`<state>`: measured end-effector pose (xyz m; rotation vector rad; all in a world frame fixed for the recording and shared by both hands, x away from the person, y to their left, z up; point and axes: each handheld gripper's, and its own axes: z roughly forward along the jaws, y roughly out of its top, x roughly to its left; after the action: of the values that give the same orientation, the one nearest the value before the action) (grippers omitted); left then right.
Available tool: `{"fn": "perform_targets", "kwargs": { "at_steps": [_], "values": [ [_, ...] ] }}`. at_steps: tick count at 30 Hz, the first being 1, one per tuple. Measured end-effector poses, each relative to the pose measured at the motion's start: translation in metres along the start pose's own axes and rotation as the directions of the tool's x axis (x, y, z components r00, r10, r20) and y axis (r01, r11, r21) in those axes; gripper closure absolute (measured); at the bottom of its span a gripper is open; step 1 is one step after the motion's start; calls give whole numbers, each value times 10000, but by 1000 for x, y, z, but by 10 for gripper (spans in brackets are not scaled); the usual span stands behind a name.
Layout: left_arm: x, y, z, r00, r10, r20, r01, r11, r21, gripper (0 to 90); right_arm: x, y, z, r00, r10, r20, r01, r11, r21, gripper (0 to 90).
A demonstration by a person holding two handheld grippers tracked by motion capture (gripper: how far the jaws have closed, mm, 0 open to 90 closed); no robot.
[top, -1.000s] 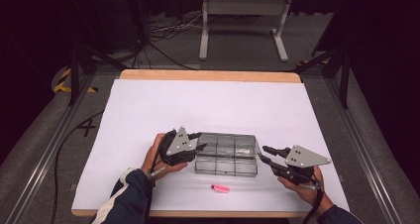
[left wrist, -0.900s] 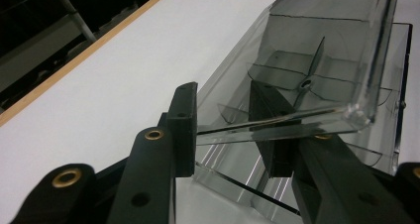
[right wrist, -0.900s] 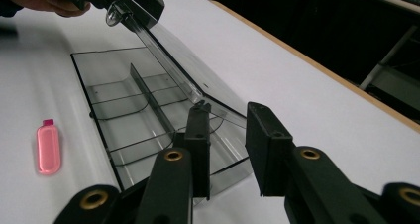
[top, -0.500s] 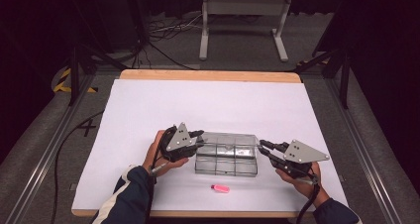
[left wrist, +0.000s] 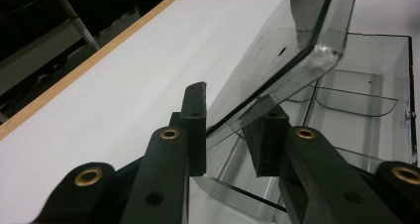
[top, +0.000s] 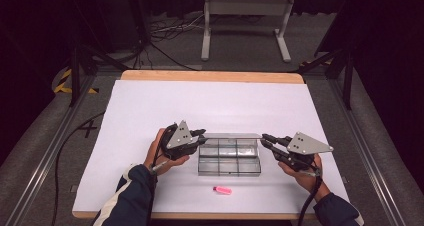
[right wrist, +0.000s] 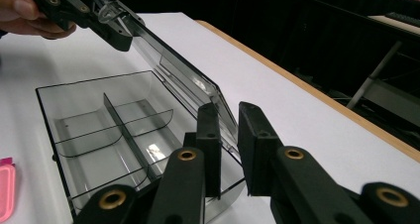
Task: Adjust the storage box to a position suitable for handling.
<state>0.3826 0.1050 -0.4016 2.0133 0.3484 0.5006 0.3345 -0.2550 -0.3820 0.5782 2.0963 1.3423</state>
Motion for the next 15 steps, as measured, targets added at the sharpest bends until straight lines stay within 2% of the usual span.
{"fn": "perform_targets", "kwargs": {
  "at_steps": [7,15],
  "values": [
    [4,1,0,9999,-105,56,105,9999,-22,728,-3,0,0,9998,138,-142,-140,9998,-153,828],
    [7,2,2,9993,-385,4,385,9992,-144,728,-6,2,3,9999,105,-33,-106,9997,-231,826]
  ]
}}
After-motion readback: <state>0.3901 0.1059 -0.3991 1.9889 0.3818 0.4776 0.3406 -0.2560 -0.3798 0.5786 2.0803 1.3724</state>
